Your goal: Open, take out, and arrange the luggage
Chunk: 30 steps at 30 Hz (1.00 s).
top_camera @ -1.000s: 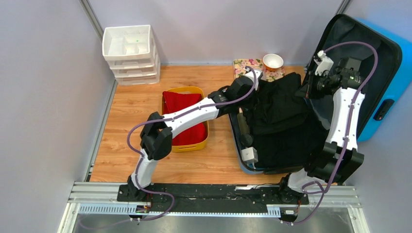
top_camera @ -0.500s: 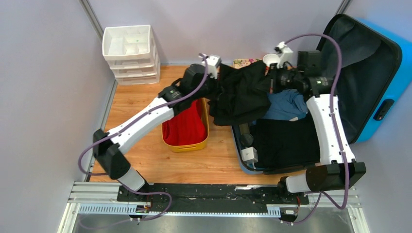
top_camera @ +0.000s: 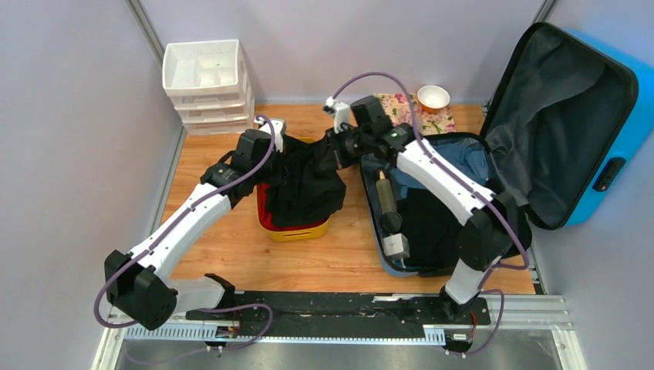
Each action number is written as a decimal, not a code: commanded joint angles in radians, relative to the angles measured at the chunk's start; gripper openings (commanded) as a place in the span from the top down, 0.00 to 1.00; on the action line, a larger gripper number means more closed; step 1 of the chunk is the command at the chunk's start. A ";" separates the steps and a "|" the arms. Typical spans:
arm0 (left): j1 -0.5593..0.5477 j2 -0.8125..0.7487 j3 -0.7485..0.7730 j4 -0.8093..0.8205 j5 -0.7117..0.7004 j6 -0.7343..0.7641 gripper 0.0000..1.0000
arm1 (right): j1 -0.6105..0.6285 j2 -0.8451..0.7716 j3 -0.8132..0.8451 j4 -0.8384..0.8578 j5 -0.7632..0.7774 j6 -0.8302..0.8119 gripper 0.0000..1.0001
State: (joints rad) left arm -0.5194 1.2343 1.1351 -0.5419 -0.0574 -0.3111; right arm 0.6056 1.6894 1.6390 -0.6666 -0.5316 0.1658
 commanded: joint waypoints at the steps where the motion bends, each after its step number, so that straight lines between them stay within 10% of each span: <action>1: 0.080 -0.022 -0.059 0.045 -0.016 0.053 1.00 | 0.080 0.094 0.062 0.166 0.064 0.044 1.00; 25: 0.223 0.162 -0.262 0.218 0.085 0.099 0.99 | 0.172 0.412 0.111 0.032 0.272 -0.005 0.95; 30: 0.223 0.085 -0.117 0.143 0.131 0.132 0.38 | 0.171 0.274 0.146 -0.017 0.239 -0.084 0.48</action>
State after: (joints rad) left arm -0.3035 1.3838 0.8917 -0.3275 0.0406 -0.2268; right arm 0.7673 2.0785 1.7466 -0.5949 -0.2905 0.1638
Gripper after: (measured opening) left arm 0.402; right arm 0.373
